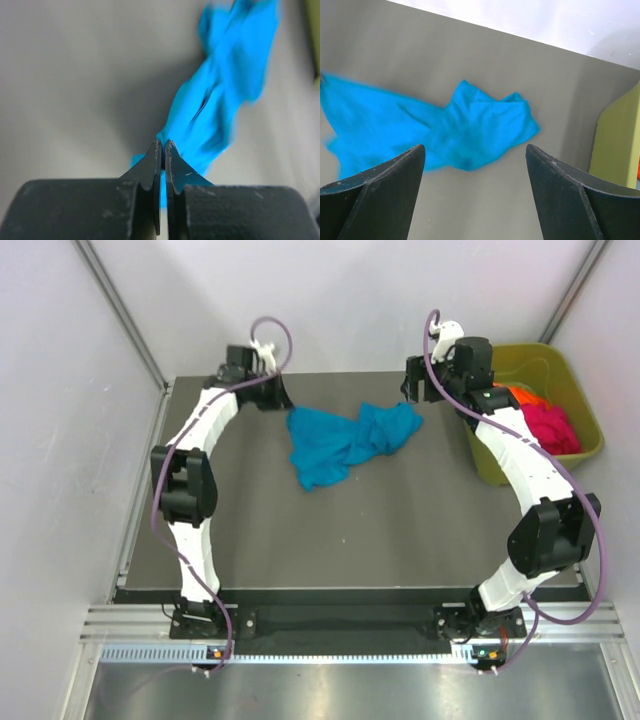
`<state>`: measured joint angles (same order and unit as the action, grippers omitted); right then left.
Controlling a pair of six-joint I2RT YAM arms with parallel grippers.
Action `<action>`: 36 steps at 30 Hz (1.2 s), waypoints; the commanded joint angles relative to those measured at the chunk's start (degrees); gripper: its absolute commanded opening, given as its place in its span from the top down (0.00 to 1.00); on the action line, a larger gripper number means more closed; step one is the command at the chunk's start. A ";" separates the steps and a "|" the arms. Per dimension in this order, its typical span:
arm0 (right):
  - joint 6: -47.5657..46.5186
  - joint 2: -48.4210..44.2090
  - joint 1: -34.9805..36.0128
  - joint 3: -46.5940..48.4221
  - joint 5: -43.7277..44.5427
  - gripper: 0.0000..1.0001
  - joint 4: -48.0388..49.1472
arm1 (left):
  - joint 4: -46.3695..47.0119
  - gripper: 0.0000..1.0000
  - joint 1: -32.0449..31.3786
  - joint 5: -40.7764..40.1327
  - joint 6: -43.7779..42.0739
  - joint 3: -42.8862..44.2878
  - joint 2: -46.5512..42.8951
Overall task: Fold and stack the t-shirts
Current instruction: Flatten the tshirt out
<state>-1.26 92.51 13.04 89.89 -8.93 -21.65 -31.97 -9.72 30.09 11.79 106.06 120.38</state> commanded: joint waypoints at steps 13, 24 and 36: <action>-0.68 -5.14 0.94 -2.17 -0.83 0.18 4.33 | 2.43 1.00 -1.70 -3.90 -5.64 22.37 -10.86; -1.91 -11.73 -0.82 -8.67 1.02 0.18 4.86 | 2.96 1.00 -15.85 0.23 -1.07 7.23 -10.69; 4.56 -12.10 -4.16 -13.50 -3.10 0.17 2.40 | 1.73 0.18 -15.79 -10.05 -5.72 1.54 -17.53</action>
<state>-1.56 80.31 9.37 77.84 -8.95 -19.59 -31.09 -28.73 24.97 9.82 110.87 109.93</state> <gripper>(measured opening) 0.827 0.815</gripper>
